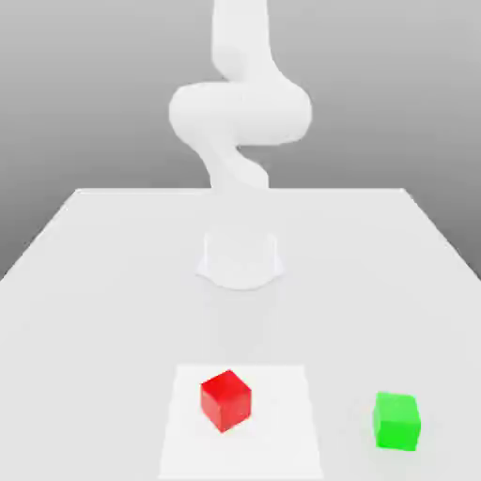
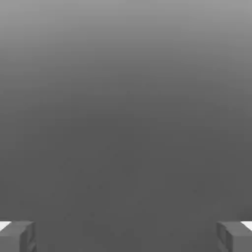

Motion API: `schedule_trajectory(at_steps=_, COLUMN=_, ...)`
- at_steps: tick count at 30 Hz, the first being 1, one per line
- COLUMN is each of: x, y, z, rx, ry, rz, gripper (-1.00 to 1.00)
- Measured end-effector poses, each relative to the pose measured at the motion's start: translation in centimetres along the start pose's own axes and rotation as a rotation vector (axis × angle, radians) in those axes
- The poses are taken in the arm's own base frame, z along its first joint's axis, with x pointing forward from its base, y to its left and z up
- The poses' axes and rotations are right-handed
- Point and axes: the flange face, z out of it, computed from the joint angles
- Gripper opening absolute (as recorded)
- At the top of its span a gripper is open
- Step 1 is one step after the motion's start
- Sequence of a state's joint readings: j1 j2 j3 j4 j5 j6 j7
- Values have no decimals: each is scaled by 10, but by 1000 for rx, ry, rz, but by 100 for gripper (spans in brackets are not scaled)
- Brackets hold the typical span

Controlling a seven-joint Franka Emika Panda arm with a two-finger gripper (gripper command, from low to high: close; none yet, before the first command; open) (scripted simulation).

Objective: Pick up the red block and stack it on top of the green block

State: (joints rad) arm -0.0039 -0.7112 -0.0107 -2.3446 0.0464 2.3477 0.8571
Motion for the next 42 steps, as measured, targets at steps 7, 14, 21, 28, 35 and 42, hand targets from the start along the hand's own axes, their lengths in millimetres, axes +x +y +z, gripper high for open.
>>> schedule_trajectory(at_steps=7, x=-27, y=52, z=165, rx=-194, ry=-173, rz=305, gripper=0)
schedule_trajectory(at_steps=14, x=-89, y=136, z=286, rx=-451, ry=-227, rz=573, gripper=0)
schedule_trajectory(at_steps=21, x=-152, y=234, z=355, rx=-702, ry=-164, rz=782, gripper=0)
schedule_trajectory(at_steps=28, x=-179, y=269, z=399, rx=-717, ry=-159, rz=791, gripper=-100)
schedule_trajectory(at_steps=35, x=-176, y=265, z=395, rx=-715, ry=-157, rz=791, gripper=-100)
schedule_trajectory(at_steps=42, x=-167, y=222, z=356, rx=-705, ry=-190, rz=701, gripper=-100)
